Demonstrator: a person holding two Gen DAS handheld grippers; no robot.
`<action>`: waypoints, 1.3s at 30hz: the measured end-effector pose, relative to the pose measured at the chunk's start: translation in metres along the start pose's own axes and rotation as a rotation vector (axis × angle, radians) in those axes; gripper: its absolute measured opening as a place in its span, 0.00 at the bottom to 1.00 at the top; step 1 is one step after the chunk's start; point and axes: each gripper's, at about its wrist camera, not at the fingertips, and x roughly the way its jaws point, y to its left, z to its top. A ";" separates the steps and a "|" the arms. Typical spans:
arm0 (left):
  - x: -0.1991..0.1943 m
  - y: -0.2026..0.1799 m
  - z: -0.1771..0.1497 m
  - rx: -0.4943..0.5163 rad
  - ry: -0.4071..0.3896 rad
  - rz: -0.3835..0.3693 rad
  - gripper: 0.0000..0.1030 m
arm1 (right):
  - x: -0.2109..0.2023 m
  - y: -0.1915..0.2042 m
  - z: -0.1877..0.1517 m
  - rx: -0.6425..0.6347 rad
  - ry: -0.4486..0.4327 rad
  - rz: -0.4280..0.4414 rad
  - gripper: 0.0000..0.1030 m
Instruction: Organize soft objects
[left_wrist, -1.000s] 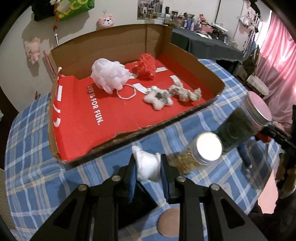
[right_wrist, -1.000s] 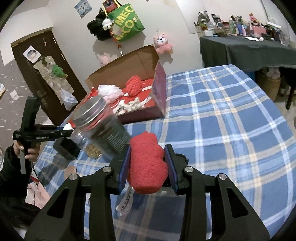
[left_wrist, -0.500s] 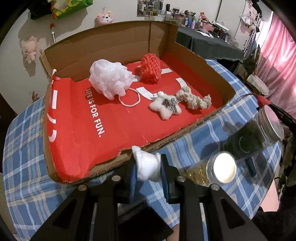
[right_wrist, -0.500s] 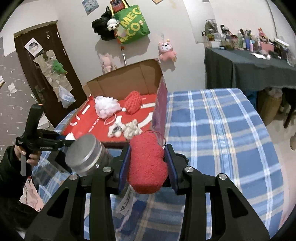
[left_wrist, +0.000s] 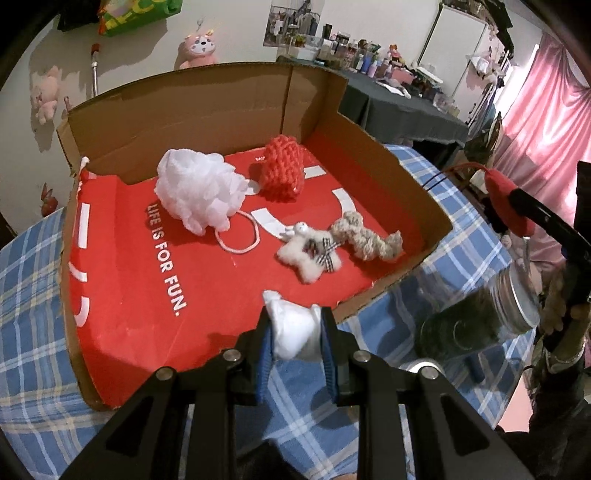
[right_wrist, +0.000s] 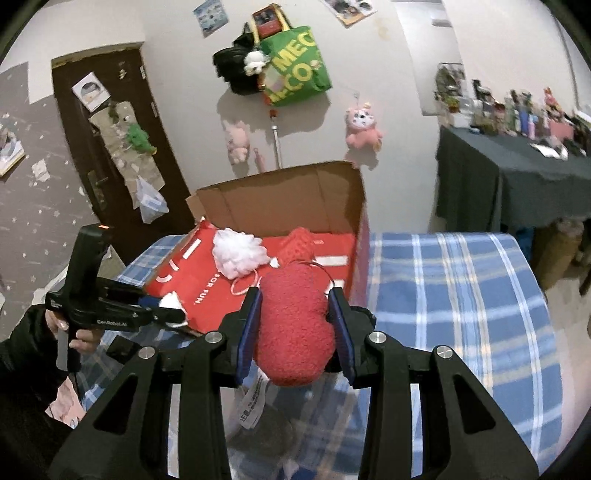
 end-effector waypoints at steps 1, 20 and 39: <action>0.001 0.001 0.002 -0.006 -0.003 -0.007 0.24 | 0.003 0.002 0.003 -0.008 0.002 0.001 0.34; 0.056 0.030 0.045 -0.130 0.119 -0.004 0.25 | 0.165 0.025 0.053 -0.260 0.344 -0.140 0.34; 0.085 0.041 0.056 -0.117 0.177 0.079 0.26 | 0.246 0.028 0.038 -0.339 0.581 -0.274 0.35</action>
